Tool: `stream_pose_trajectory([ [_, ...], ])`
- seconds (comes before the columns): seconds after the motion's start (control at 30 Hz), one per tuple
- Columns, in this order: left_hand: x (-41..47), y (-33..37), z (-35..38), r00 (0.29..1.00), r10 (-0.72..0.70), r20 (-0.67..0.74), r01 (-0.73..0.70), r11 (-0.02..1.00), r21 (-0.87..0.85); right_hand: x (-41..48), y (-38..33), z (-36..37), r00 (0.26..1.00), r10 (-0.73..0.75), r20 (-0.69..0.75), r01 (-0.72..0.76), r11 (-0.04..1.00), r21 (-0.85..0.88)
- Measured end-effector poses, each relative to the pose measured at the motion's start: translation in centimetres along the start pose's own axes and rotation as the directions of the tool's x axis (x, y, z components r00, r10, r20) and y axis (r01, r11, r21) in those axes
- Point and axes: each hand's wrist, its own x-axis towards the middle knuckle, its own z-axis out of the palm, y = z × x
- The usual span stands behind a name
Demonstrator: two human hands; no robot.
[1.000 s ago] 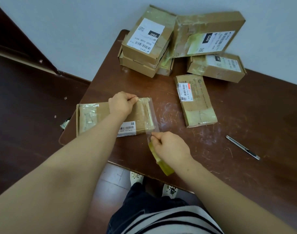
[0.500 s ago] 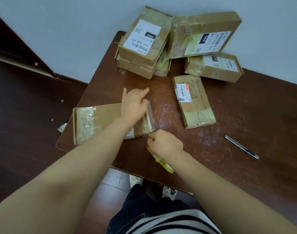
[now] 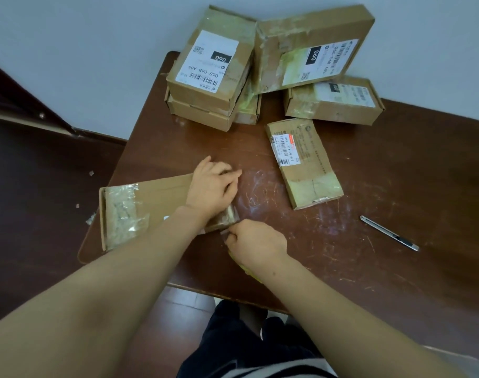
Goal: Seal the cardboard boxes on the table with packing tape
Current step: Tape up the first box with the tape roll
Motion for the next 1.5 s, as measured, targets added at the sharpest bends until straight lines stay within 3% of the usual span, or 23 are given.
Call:
stream_pose_trajectory([
  [0.07, 0.0, 0.2, -0.1, 0.991, 0.052, -0.125, -0.053, 0.999, 0.001, 0.1, 0.0, 0.1, 1.000, -0.006, -0.012, 0.006, 1.000, -0.006],
  [0.2, -1.1, 1.5, -0.6, 0.978, 0.186, -0.098, -0.168, 0.972, 0.167, 0.1, 0.2, 0.1, 0.999, -0.019, -0.040, 0.018, 1.000, -0.022],
  [0.33, -2.9, 0.9, 0.1, 0.939, 0.305, -0.158, -0.320, 0.944, -0.079, 0.3, 0.2, 0.2, 0.998, -0.018, -0.052, 0.015, 0.998, -0.058],
  [0.4, -2.3, 1.0, 0.0, 0.939, 0.319, -0.128, -0.333, 0.937, -0.109, 0.6, 0.2, 0.3, 0.998, -0.018, -0.054, 0.015, 0.999, -0.046],
  [0.6, -2.5, 1.2, -0.7, 0.977, 0.197, 0.080, -0.175, 0.959, -0.223, 0.3, 0.1, 0.1, 0.999, -0.028, -0.043, 0.026, 0.999, -0.041],
  [0.73, -1.2, 0.0, -0.9, 0.954, -0.202, 0.220, 0.174, 0.975, 0.137, 0.2, -0.1, -0.1, 0.998, -0.026, -0.058, 0.025, 0.999, -0.023],
  [0.87, -0.2, 0.3, 0.3, 0.919, -0.341, 0.199, 0.321, 0.939, 0.128, 0.0, -0.2, -0.1, 0.998, -0.008, -0.064, 0.006, 0.999, -0.034],
  [1.1, 2.0, -0.8, 0.2, 0.919, -0.391, 0.057, 0.392, 0.920, 0.006, 0.1, -0.3, 0.0, 0.998, -0.018, -0.058, 0.016, 0.999, -0.037],
  [1.23, 1.4, 0.8, 0.0, 0.904, -0.415, 0.100, 0.403, 0.907, 0.120, 0.0, -0.2, 0.2, 0.999, -0.012, -0.049, 0.011, 1.000, -0.019],
  [1.3, -0.4, 1.6, 0.2, 0.925, -0.363, 0.114, 0.338, 0.921, 0.193, -0.1, -0.1, 0.0, 0.998, -0.020, -0.052, 0.019, 1.000, -0.013],
  [1.5, -1.2, 2.0, 0.1, 0.923, -0.264, 0.281, 0.213, 0.957, 0.200, -0.7, 0.3, -0.4, 0.994, -0.073, 0.077, 0.066, 0.994, 0.087],
])
